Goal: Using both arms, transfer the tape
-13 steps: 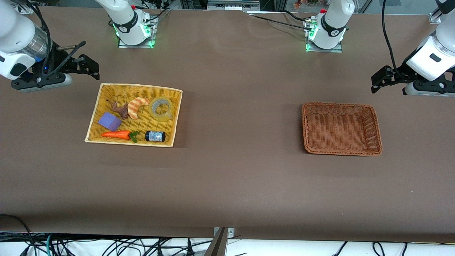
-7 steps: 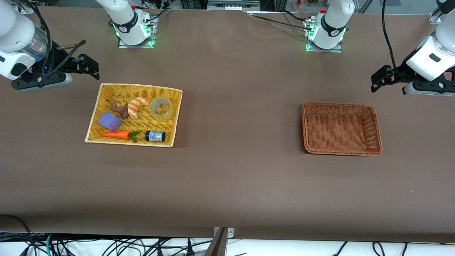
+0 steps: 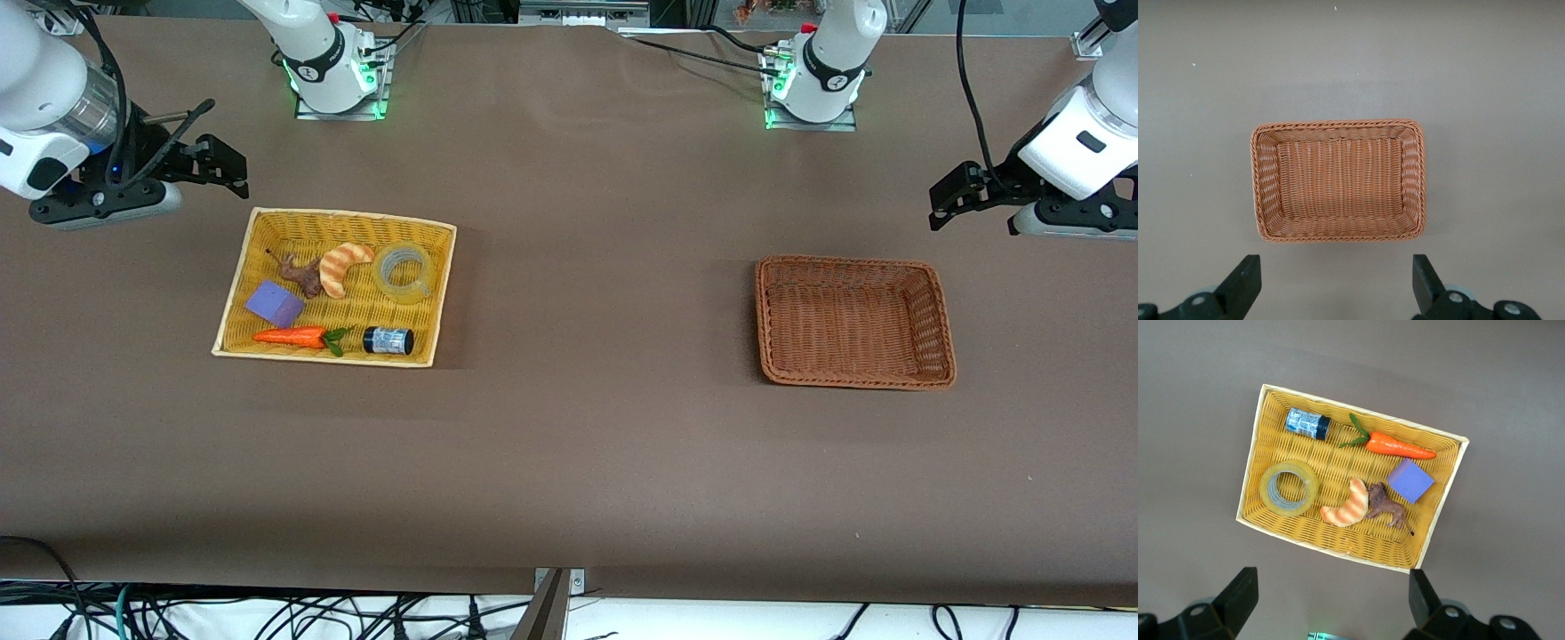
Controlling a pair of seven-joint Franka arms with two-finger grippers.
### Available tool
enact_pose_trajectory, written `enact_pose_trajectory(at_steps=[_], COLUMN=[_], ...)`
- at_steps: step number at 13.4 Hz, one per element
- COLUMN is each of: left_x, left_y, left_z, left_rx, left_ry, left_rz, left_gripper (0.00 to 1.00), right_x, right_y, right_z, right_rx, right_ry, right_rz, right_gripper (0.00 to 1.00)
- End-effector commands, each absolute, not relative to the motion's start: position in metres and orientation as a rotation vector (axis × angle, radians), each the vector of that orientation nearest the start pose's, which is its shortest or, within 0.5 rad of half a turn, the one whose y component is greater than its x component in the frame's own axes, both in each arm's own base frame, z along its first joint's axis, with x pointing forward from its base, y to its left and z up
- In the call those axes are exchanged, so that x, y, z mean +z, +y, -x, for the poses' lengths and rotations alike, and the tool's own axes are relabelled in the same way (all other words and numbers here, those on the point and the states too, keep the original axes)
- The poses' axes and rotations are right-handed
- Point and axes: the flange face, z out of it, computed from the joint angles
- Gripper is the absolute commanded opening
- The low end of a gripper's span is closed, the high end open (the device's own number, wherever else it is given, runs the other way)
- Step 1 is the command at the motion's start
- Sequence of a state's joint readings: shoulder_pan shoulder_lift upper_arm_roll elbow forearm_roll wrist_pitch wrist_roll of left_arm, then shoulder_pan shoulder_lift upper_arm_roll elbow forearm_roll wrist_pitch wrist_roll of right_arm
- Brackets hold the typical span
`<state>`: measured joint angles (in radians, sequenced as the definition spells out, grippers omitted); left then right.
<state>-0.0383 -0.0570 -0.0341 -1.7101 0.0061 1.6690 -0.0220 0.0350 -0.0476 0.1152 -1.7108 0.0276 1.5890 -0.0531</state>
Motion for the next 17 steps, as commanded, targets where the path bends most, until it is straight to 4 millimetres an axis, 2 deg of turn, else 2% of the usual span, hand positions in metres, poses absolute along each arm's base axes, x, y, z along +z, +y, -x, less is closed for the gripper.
enact_pose_trajectory(at_steps=[1,3,13,15,17], left_x=[0.605,0.605,0.604,0.604,0.604], left_y=[-0.047,-0.041,-0.044,-0.044,-0.044], left_z=[-0.541,-0.540,-0.540,-0.540,-0.540], left_rx=[-0.019,-0.005,-0.003,0.000,0.000], left_ry=[0.111,0.096,0.101,0.103,0.103], left_rz=[3.138,3.138,3.136,3.136,3.136], left_gripper=[1.00,1.00,1.00,1.00,1.00], right_x=[0.595,0.595,0.592,0.584,0.563], right_y=[0.082,0.082,0.081,0.083,0.092], right_z=[-0.526,-0.526,-0.525,-0.525,-0.528], right_rx=[0.119,0.119,0.140,0.162,0.198], right_ry=[-0.341,-0.339,-0.343,-0.350,-0.356], right_rz=[3.112,3.114,3.111,3.111,3.107], right_gripper=[1.00,1.00,1.00,1.00,1.00])
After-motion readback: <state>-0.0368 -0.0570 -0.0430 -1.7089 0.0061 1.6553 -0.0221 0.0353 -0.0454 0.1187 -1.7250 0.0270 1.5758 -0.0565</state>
